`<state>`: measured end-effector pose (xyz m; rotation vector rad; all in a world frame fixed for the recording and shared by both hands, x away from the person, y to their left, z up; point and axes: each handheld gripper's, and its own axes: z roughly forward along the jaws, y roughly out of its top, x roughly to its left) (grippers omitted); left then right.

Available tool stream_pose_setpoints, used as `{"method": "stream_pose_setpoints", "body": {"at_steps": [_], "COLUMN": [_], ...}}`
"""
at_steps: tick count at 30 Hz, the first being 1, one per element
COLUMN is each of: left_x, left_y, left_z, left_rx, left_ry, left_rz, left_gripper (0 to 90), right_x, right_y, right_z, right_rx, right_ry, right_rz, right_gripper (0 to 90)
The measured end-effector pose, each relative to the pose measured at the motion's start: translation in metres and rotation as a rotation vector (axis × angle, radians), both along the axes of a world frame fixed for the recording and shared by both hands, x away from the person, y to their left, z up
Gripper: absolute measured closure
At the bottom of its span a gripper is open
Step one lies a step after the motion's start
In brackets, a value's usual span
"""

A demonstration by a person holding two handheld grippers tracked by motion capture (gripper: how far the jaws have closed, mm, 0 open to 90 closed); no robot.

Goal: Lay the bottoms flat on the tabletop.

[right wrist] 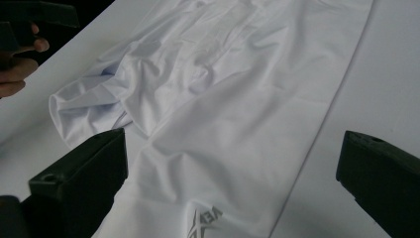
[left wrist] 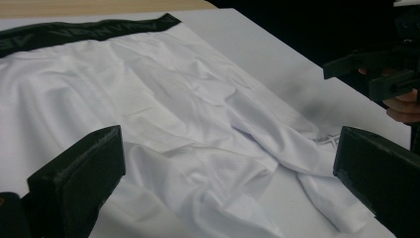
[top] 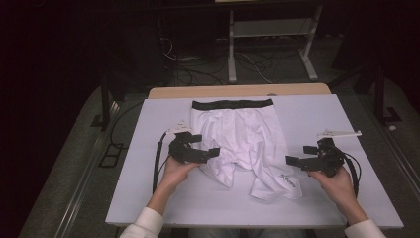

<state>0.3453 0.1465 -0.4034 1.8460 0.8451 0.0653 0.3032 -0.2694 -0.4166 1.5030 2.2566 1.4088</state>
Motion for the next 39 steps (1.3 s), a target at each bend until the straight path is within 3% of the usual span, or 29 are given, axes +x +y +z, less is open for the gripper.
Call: {"method": "stream_pose_setpoints", "body": {"at_steps": [8, 15, 26, 32, 35, 38, 39], "left_x": [-0.012, -0.019, -0.032, -0.034, -0.036, -0.038, -0.038], "left_y": [-0.023, -0.038, -0.059, -0.065, -0.068, -0.07, -0.07], "left_z": [0.0, -0.002, -0.009, -0.013, -0.015, -0.016, -0.016], "left_rx": [0.008, 0.016, 0.052, 0.075, 0.078, 0.083, 0.085], "left_ry": [-0.012, -0.017, -0.015, -0.013, -0.013, -0.016, -0.016], "left_rz": [-0.067, -0.109, -0.178, -0.2, -0.211, -0.221, -0.224], "left_gripper": [0.0, 0.0, 0.0, 0.0, 0.0, 0.0, 0.0], "right_x": [-0.023, -0.038, -0.052, -0.057, -0.059, -0.058, -0.057], "right_y": [-0.012, -0.016, -0.01, -0.007, -0.005, -0.004, -0.004], "right_z": [-0.003, -0.009, -0.016, -0.022, -0.025, -0.029, -0.029], "right_rx": [-0.001, -0.01, -0.039, -0.081, -0.082, -0.094, -0.087], "right_ry": [0.04, 0.089, 0.158, 0.2, 0.219, 0.258, 0.266], "right_rz": [-0.023, -0.01, 0.019, 0.028, 0.039, 0.078, 0.077], "right_gripper": [0.0, 3.6, 12.9, 16.5, 31.8, 55.4, 67.0]}}
